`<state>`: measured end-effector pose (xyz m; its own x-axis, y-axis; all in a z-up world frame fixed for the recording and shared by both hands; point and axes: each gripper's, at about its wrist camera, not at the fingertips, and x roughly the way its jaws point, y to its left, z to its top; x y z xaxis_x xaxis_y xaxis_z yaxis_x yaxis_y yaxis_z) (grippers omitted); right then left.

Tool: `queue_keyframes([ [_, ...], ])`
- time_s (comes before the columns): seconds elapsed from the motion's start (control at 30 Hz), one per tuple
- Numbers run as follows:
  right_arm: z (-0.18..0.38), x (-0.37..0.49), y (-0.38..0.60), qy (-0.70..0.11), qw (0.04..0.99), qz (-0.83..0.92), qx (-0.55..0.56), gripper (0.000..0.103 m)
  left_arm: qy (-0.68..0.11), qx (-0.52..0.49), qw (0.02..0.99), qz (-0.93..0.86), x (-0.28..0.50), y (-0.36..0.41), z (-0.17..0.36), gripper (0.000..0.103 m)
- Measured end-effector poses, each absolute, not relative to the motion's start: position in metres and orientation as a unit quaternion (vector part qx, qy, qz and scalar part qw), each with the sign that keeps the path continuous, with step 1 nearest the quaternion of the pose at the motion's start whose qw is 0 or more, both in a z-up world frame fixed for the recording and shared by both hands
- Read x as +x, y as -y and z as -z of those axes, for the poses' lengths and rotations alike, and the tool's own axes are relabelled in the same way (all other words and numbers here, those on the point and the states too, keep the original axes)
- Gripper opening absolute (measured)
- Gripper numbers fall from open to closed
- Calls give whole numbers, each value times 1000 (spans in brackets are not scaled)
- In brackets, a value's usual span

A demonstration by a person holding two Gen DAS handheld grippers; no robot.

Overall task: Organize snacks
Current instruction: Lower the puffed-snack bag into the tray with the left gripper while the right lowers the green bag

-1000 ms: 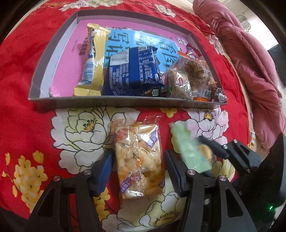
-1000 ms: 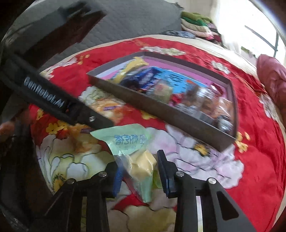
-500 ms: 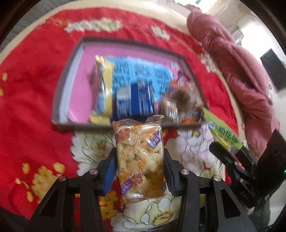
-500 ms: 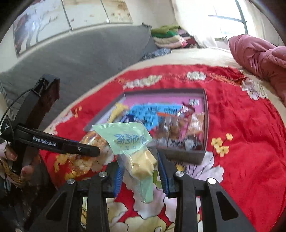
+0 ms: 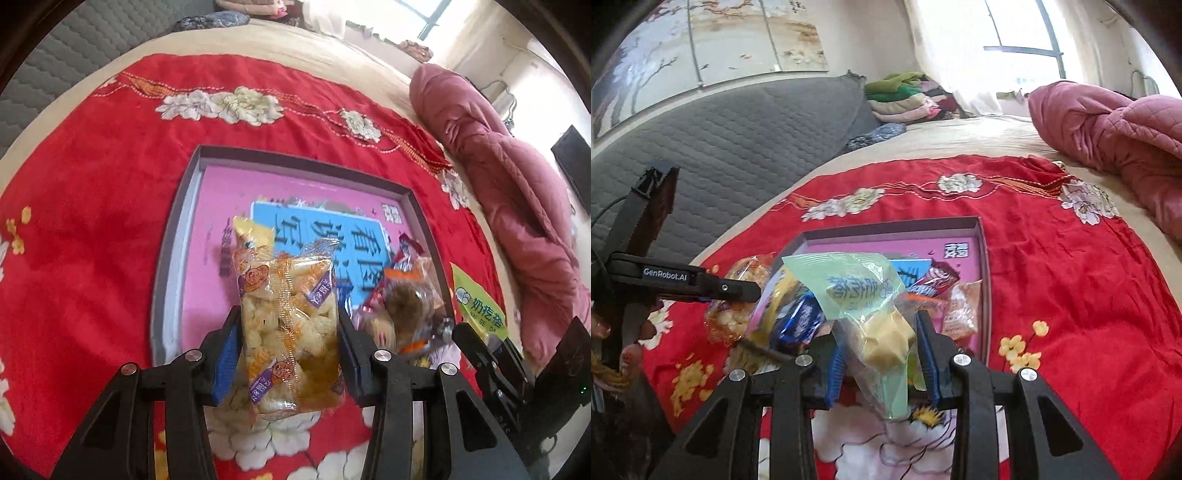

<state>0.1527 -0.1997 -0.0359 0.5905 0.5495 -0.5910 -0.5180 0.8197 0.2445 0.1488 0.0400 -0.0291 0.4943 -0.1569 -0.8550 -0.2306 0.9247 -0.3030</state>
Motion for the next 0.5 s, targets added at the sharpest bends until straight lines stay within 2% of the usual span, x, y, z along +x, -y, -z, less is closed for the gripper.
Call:
queue_keyframes([
  [0.5,57,188,197,-356,898,-254,42,37,-505,-160,847,-43,172,-27,46,49],
])
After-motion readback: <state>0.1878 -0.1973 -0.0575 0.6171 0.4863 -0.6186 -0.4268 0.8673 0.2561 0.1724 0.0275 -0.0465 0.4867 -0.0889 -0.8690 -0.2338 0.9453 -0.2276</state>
